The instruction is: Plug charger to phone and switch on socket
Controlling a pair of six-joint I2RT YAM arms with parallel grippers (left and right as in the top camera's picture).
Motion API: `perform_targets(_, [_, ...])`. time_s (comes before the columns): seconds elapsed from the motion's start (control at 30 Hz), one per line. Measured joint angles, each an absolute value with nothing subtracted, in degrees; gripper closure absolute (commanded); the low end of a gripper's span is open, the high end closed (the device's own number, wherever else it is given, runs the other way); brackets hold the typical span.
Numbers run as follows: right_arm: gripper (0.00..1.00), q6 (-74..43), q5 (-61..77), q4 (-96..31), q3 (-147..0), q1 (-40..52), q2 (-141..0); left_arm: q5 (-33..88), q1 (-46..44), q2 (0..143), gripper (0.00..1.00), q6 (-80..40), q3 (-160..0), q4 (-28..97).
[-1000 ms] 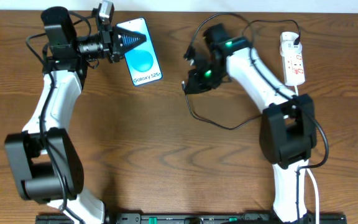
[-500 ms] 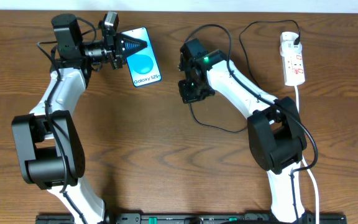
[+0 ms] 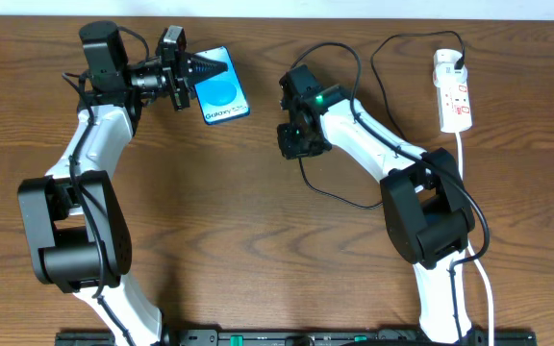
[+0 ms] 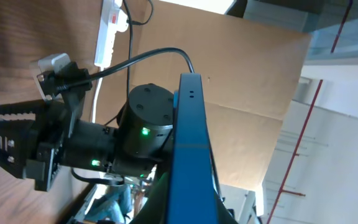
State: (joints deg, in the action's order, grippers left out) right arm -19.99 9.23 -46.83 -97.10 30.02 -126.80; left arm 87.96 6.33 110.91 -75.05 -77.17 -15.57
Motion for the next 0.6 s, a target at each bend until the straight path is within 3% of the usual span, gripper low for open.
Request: perform_targets(0.6, [0.65,-21.5,5.5,-44.6,-96.2,29.2,-127.0,86.9,6.3,110.9,0.93,-76.3,-77.2,-15.6])
